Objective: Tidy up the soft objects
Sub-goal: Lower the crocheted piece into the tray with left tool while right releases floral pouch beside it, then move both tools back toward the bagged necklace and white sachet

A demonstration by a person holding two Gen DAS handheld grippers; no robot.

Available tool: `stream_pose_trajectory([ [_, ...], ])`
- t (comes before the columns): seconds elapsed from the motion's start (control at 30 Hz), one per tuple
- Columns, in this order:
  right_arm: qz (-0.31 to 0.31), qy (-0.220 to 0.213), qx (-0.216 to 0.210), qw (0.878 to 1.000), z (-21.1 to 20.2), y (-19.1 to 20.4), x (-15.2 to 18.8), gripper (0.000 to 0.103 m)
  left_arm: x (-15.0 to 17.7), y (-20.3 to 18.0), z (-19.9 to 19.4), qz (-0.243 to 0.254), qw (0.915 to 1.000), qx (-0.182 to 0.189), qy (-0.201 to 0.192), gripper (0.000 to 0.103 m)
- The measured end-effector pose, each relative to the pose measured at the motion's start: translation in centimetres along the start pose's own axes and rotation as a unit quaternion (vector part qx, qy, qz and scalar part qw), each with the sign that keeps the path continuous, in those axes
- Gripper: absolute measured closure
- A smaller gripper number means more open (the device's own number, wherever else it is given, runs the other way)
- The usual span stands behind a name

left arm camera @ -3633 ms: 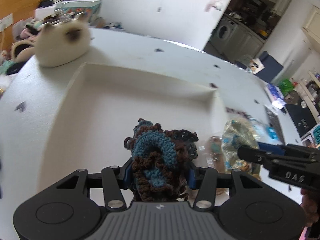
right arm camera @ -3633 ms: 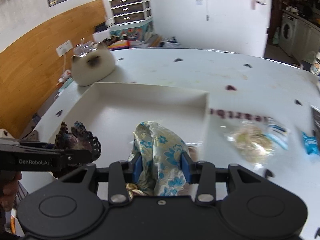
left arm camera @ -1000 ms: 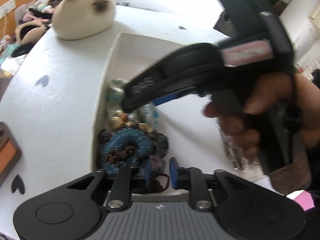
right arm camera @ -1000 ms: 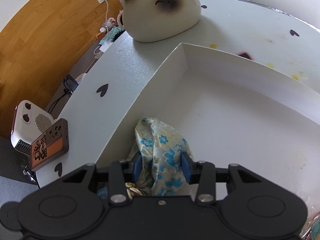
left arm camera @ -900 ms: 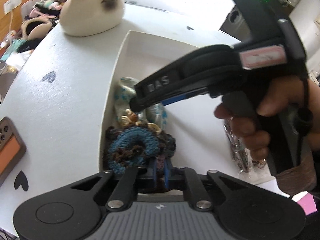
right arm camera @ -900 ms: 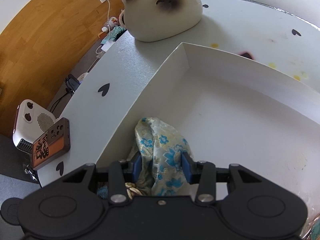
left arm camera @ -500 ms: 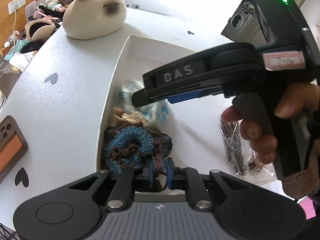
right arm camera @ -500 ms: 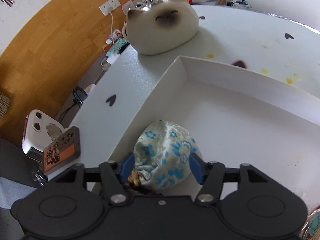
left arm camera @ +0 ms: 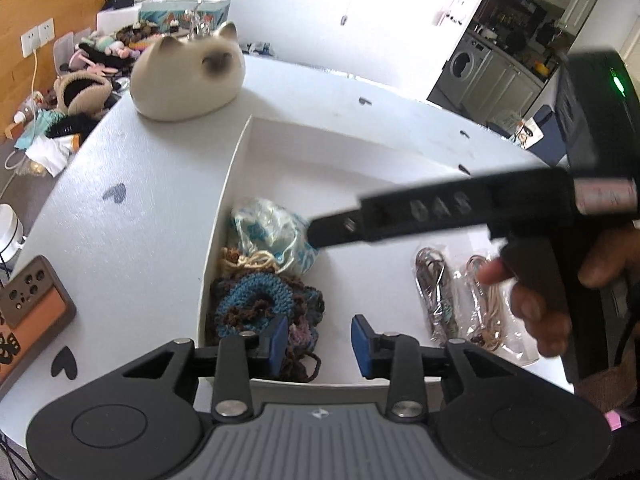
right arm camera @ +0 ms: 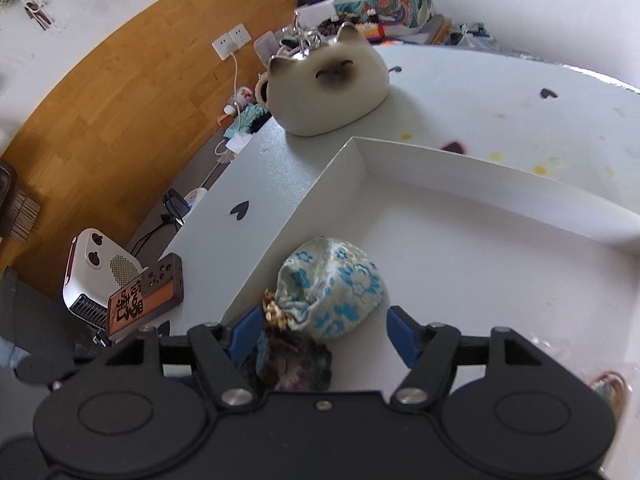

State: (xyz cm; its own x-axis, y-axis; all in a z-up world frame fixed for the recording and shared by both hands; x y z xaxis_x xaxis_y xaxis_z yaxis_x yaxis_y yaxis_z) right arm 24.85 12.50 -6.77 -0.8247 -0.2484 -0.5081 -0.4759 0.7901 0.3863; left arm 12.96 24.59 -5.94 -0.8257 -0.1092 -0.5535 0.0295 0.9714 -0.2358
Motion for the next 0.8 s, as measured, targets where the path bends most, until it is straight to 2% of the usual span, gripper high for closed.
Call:
stream_pose_trajectory([
  [0.33,-0.002,-0.046,0.033,0.998,-4.9,-1.0,3.5,0.024,0.2,-0.1,-2.0,0.006,0.9995,-0.01,-0.028,0.059],
  [0.47,0.006,-0.069,0.042,0.997,-6.9,-1.6,5.1,0.023,0.5,-0.1,-2.4,0.008,0.9992,-0.016,-0.036,0.049],
  [0.6,-0.003,-0.089,0.056,0.995,-8.5,-1.8,6.5,0.009,0.4,0.0,-2.8,0.003,0.9985,-0.026,-0.049,0.042],
  [0.7,-0.004,-0.102,0.066,0.993,-9.5,-2.1,7.2,0.009,0.3,-0.1,-3.2,0.0,0.9973,-0.035,-0.065,0.022],
  [0.8,0.0,-0.112,0.073,0.991,-10.5,-2.6,7.9,0.002,0.2,-0.6,-3.5,0.003,0.9961,-0.043,-0.077,0.011],
])
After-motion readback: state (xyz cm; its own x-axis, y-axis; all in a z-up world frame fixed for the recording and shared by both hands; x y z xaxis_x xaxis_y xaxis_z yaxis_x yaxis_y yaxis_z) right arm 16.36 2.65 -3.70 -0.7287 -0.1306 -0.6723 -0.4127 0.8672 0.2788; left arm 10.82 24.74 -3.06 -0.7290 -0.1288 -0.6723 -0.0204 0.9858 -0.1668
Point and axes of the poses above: each gripper's, at about its wrist camera, not at the fingertips, and z roughly the way its jaws point, y to its left, x to its underside, the point moved 1 cm from there along z, roughly the way its jaws point, and after that the axes turned 2 degrees about z, right-handed, at the moved point
